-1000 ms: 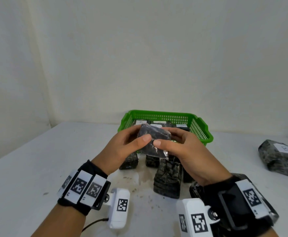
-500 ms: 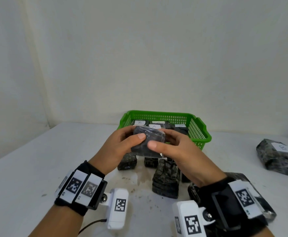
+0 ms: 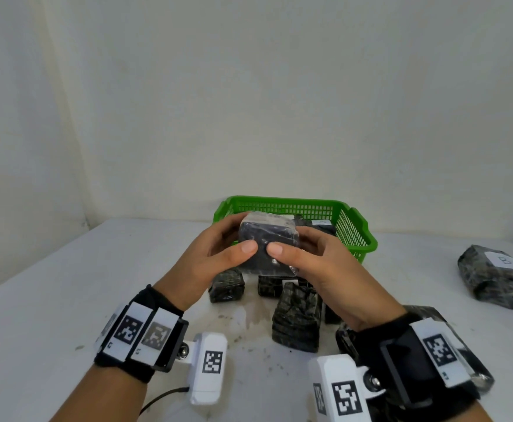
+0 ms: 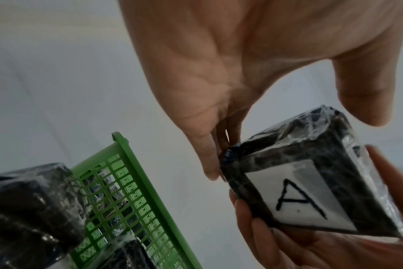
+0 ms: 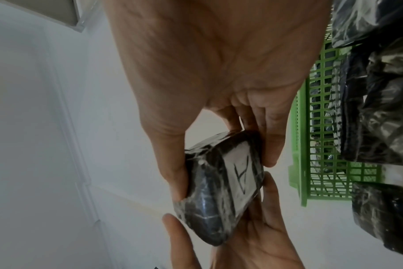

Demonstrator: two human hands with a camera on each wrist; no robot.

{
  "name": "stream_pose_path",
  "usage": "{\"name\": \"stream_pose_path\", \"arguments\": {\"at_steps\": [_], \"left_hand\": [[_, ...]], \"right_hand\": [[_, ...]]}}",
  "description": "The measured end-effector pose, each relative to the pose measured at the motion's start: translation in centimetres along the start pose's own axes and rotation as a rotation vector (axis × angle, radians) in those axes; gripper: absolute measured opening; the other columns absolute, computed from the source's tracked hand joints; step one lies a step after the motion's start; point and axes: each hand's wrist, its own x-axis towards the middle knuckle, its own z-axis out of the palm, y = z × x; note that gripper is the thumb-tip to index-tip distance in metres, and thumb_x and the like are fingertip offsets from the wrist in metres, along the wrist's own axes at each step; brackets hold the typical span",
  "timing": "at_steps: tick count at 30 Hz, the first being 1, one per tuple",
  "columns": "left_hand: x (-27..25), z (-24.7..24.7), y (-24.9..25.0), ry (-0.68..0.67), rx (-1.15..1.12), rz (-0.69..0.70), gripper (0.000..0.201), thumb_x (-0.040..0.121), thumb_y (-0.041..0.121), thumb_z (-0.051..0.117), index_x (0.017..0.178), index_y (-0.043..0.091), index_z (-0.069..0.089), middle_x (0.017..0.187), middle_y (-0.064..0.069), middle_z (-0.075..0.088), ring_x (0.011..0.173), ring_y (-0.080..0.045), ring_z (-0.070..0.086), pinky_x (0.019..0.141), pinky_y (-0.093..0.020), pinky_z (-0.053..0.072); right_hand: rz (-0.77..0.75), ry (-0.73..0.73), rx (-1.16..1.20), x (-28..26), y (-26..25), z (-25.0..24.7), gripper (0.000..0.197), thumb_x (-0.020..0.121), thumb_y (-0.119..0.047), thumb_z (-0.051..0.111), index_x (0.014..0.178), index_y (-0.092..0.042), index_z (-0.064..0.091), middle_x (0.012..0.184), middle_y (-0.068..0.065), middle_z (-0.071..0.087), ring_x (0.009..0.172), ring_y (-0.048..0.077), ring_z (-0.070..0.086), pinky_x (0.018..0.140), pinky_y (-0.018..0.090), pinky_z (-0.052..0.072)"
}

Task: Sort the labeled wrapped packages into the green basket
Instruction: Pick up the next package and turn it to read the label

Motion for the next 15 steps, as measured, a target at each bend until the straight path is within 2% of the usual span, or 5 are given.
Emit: {"name": "stream_pose_path", "arguments": {"at_steps": [4, 7, 11, 13, 15], "left_hand": [[0.24, -0.05, 0.09, 0.072, 0.046, 0.028, 0.067, 0.074, 0.030, 0.071, 0.135, 0.010, 0.052, 0.130, -0.007, 0.065, 0.123, -0.025, 0.060, 0.096, -0.032, 0.051], [0.25, -0.07, 0.10, 0.061, 0.083, 0.075, 0.075, 0.071, 0.021, 0.075, 0.139, 0.009, 0.046, 0.133, -0.006, 0.061, 0.126, -0.021, 0.057, 0.095, -0.027, 0.051], [0.11, 0.25, 0.15, -0.036, 0.180, 0.090, 0.086, 0.070, 0.008, 0.080, 0.145, 0.014, 0.038, 0.143, -0.002, 0.051, 0.136, -0.022, 0.046, 0.105, -0.041, 0.047], [0.09, 0.44, 0.17, -0.086, 0.151, 0.056, 0.092, 0.069, 0.005, 0.083, 0.147, 0.018, 0.036, 0.145, -0.001, 0.048, 0.137, -0.023, 0.045, 0.105, -0.047, 0.047], [0.09, 0.57, 0.27, -0.073, 0.061, 0.018, 0.093, 0.069, 0.017, 0.086, 0.148, 0.019, 0.036, 0.145, -0.001, 0.049, 0.134, -0.022, 0.049, 0.102, -0.046, 0.050]], "right_hand": [[0.022, -0.017, 0.027, 0.01, -0.15, -0.08, 0.068, 0.064, -0.037, 0.091, 0.126, -0.019, 0.071, 0.125, 0.001, 0.076, 0.120, 0.020, 0.071, 0.110, 0.047, 0.051], [0.069, -0.065, 0.066, -0.19, -0.46, -0.26, 0.054, 0.072, -0.030, 0.088, 0.121, -0.017, 0.072, 0.119, 0.004, 0.078, 0.110, 0.020, 0.075, 0.094, 0.037, 0.059], [0.148, -0.053, 0.117, -0.53, -1.05, -0.25, 0.045, 0.090, -0.040, 0.072, 0.122, -0.007, 0.072, 0.113, 0.011, 0.079, 0.102, 0.027, 0.077, 0.084, 0.035, 0.063], [0.142, 0.018, 0.107, -0.36, -0.77, -0.23, 0.038, 0.093, -0.032, 0.070, 0.120, -0.005, 0.073, 0.110, 0.013, 0.080, 0.100, 0.029, 0.078, 0.083, 0.038, 0.064], [0.103, 0.066, 0.097, -0.21, -0.38, -0.25, 0.033, 0.093, -0.022, 0.073, 0.121, -0.005, 0.072, 0.110, 0.011, 0.080, 0.103, 0.030, 0.077, 0.087, 0.040, 0.063]]}}
